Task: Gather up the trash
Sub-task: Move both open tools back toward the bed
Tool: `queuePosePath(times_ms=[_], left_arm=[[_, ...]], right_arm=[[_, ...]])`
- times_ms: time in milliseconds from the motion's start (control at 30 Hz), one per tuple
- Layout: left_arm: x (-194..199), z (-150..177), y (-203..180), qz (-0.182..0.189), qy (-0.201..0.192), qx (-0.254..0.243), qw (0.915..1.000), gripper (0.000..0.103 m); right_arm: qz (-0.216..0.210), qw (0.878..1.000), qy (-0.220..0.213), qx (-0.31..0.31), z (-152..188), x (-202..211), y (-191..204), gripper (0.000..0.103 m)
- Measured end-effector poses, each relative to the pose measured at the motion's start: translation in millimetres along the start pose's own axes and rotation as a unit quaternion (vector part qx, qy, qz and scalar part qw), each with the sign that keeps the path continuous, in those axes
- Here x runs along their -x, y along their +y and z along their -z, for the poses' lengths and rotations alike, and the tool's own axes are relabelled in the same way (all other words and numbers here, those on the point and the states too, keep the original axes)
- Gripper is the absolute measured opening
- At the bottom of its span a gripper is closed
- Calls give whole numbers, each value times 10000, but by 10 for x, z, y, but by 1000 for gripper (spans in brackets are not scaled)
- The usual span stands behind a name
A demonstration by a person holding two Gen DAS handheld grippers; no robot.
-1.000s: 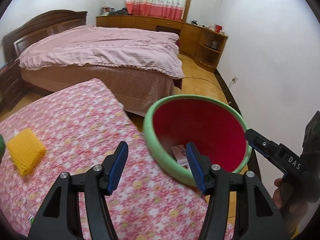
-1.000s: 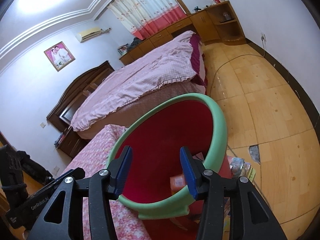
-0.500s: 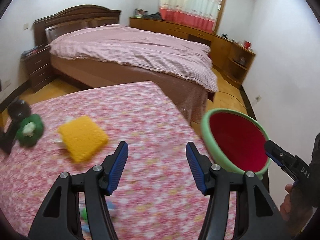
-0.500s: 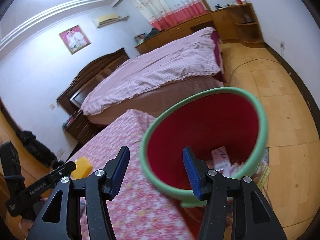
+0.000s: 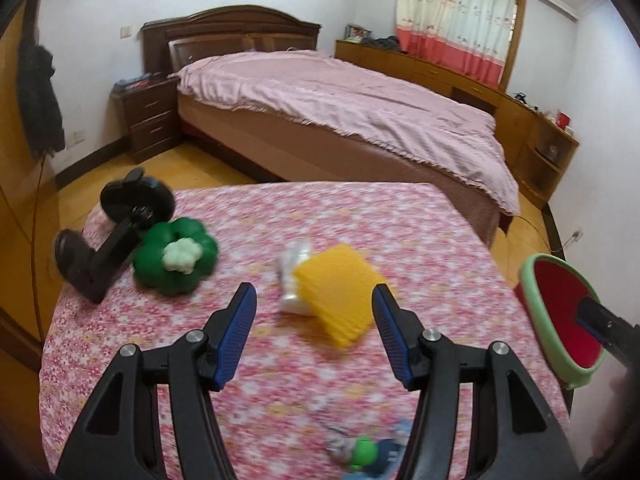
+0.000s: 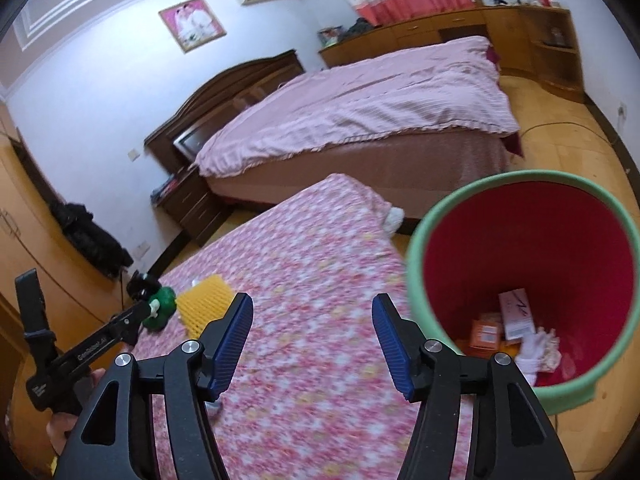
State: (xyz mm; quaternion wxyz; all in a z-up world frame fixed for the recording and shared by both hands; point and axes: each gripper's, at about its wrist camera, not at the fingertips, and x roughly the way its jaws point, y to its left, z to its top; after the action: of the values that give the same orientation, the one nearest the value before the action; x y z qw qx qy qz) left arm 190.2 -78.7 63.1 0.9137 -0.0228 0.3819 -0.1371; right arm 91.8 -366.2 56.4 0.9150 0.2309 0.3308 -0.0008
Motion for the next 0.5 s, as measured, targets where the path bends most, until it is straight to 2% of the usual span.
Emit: queuePosePath(times_ms=[200,500], left_arm=[[-148,115,317,-41,102,258,9996,60],[-270,179,574,-179,30,488,9986,60]], right_arm=[[-29,9994,270,228,-15,-341,271,69],[-55,9937,960,583,83,-1029,620,69]])
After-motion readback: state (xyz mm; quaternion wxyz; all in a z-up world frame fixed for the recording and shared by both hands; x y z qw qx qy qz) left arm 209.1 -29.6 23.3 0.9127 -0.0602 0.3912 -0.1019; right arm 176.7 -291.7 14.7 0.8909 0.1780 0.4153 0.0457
